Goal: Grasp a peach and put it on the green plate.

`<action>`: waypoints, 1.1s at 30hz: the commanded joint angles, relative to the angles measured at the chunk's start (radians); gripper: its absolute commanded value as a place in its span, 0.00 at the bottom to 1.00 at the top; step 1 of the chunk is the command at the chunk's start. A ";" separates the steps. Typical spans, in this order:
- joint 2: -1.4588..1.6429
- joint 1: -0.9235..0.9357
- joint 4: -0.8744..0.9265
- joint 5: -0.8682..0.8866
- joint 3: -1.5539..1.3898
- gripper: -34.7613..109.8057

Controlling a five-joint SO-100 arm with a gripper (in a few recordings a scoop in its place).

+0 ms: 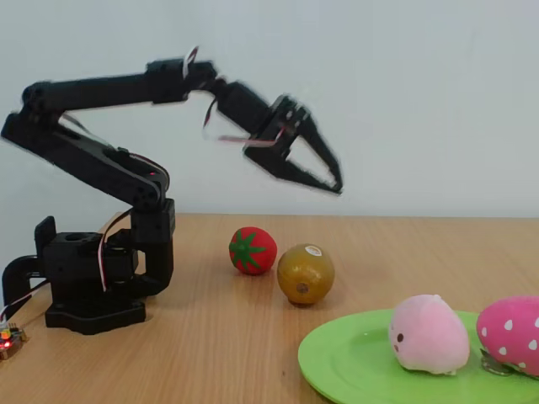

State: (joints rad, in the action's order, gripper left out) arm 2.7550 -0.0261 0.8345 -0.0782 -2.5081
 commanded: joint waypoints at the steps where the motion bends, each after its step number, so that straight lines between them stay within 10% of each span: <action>1: 0.147 -0.015 -0.017 -0.044 -0.121 0.18; 33: 0.454 -0.072 0.396 -0.091 -0.342 0.18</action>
State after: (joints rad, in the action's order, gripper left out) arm 3.1723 -0.0920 1.1996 -0.1534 -2.8241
